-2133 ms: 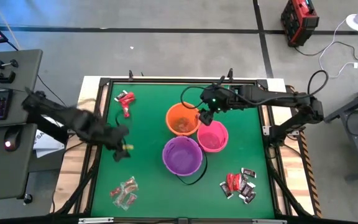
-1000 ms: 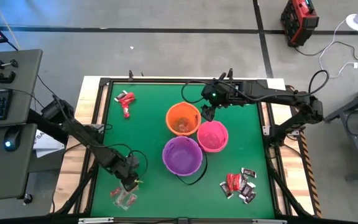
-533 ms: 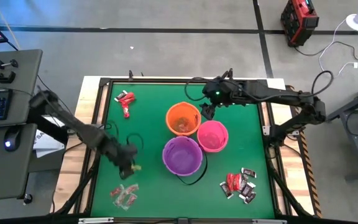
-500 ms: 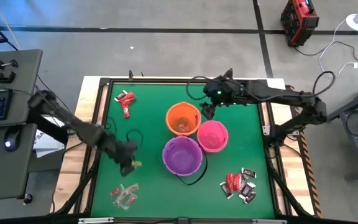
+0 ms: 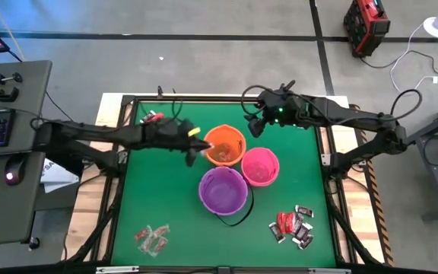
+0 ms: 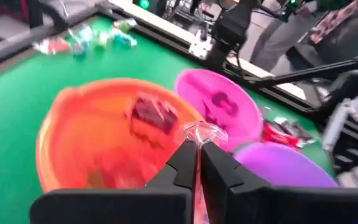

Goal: Sort candy by brand, put in halloween buckets
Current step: Put the orange gummy into the orange bucket

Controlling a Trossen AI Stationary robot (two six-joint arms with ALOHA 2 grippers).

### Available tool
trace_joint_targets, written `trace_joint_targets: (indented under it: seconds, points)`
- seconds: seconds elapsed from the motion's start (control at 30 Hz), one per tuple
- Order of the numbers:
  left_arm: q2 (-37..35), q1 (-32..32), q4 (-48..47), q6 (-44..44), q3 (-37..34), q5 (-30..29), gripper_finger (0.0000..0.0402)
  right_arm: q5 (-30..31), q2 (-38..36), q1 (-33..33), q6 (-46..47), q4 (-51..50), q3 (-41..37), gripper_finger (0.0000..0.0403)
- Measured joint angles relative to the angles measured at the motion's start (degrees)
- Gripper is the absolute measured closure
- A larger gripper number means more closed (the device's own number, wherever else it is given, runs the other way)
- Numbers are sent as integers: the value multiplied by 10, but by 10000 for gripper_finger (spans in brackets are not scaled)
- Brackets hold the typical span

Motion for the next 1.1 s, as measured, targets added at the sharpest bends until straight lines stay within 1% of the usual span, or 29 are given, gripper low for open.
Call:
trace_joint_targets:
  seconds: [0.13, 0.23, 0.3, 0.47, 0.6, 0.67, 0.73, 0.8, 0.83, 0.9, 0.93, 1.03, 1.1]
  points:
    - [71, 12, 20, 55, 45, -2, 380, 18, 0, 0, 14, 0, 0, 126]
    - [109, 12, 22, 90, 74, 1, 345, 30, 0, 0, 16, 0, 0, 126]
    - [126, 12, 13, 98, 88, 4, 316, 32, 0, 0, 26, -5, 0, 126]
    - [129, 12, -35, 88, 100, 19, 238, 34, 0, 0, 60, -20, 0, 126]
    - [116, 19, -66, 60, 101, 72, 200, 42, 0, 0, 88, -40, 0, 126]
    - [113, 22, -82, 53, 101, 89, 192, 56, 0, 0, 107, -50, 0, 126]
    - [108, 26, -105, 50, 101, 104, 189, 79, 0, -1, 148, -65, 0, 126]
    - [93, 32, -123, 49, 100, 118, 189, 112, 0, -6, 244, -101, 0, 126]
    - [81, 35, -130, 51, 100, 121, 190, 118, 0, -10, 298, -124, 0, 126]
    - [49, 43, -138, 64, 100, 122, 191, 115, 4, -21, 380, -167, 0, 126]
    - [33, 47, -136, 73, 100, 121, 192, 108, 6, -28, 401, -187, 0, 126]
    - [-15, 67, -131, 83, 100, 105, 192, 82, 26, -58, 421, -234, 0, 126]
    - [-39, 83, -131, 85, 100, 93, 192, 51, 43, -94, 397, -234, 0, 126]
